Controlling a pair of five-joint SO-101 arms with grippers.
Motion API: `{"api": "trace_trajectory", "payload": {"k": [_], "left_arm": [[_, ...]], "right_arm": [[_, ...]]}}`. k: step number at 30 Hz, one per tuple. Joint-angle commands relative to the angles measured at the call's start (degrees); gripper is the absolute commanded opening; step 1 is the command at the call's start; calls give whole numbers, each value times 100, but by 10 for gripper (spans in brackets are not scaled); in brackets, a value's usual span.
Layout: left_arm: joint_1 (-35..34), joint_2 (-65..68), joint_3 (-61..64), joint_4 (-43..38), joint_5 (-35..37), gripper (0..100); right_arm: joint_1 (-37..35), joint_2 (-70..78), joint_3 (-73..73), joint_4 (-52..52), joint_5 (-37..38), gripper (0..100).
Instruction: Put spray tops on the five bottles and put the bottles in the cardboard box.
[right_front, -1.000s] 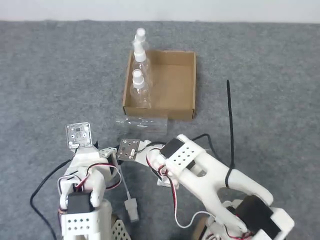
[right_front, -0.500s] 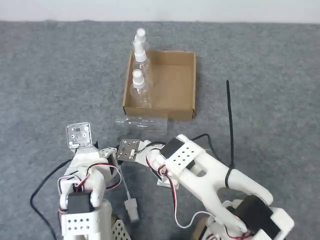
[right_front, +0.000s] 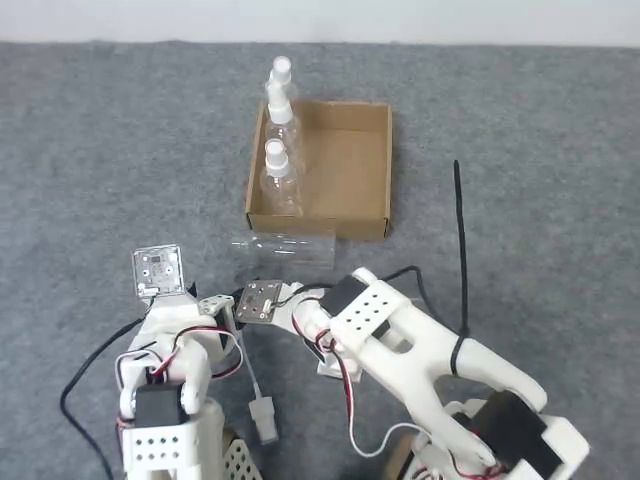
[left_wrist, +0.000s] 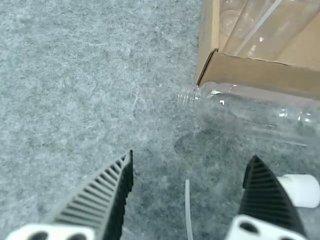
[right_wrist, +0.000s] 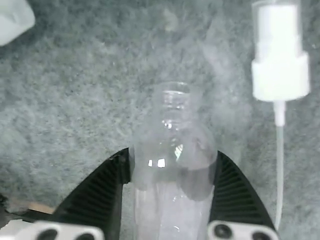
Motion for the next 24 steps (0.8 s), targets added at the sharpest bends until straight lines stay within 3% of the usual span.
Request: {"api": "trace_trajectory", "payload": {"k": [1, 24], "left_arm": [[-35, -70, -75, 26, -62, 334], [-35, -70, -75, 26, -62, 334]], "right_arm": [[-57, -602, -325, 224, -105, 133], [-31, -1305, -316, 312, -853, 133]]}}
